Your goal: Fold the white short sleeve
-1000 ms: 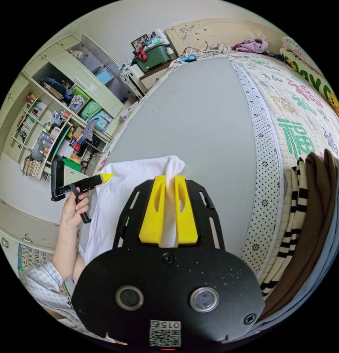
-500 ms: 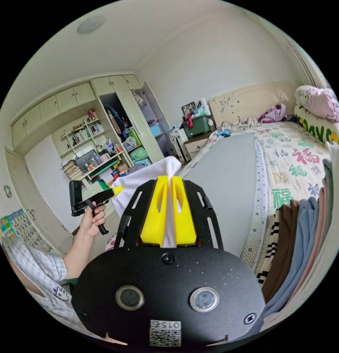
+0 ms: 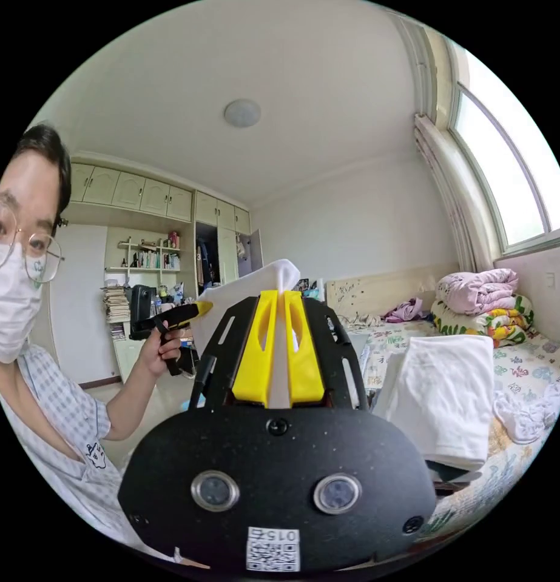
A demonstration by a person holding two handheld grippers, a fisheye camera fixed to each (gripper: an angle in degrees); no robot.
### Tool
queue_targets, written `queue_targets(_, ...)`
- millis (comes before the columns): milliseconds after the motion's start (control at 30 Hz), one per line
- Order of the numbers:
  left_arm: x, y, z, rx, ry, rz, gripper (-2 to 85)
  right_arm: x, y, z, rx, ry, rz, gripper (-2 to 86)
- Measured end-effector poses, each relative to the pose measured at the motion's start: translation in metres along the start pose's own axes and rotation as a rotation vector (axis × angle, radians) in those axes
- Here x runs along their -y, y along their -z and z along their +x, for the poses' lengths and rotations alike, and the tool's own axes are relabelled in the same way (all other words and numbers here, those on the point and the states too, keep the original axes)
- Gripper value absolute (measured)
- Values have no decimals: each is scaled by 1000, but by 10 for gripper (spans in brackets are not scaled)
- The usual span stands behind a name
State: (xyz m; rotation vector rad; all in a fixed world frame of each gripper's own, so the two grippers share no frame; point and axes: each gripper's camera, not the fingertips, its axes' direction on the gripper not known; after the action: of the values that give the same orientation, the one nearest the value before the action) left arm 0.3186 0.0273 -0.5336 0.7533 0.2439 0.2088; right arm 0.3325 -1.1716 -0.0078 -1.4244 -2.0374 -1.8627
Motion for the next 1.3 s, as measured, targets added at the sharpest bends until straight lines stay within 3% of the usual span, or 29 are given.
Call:
queue_targets(300,2,-133,108,-305,-83,-79,23,-37,171,-21,-373,97,4,6)
queue_targets(600,-35,-233,152,-402,-66,-102,23,-98,229,-8,-428,46,44,6)
queue_targets(900,-47,-226,150,-319,-139,-85,20,-110,192,-13,-329,53,71,6)
queue_targets(1033,-39,-248,118,-310,-68,-76,15,-88,150,21,-243,-16,52,6)
queue_targets(1300,-53,-290,72,-325,37,-73,15,-67,79,43,-256,-34,3,6)
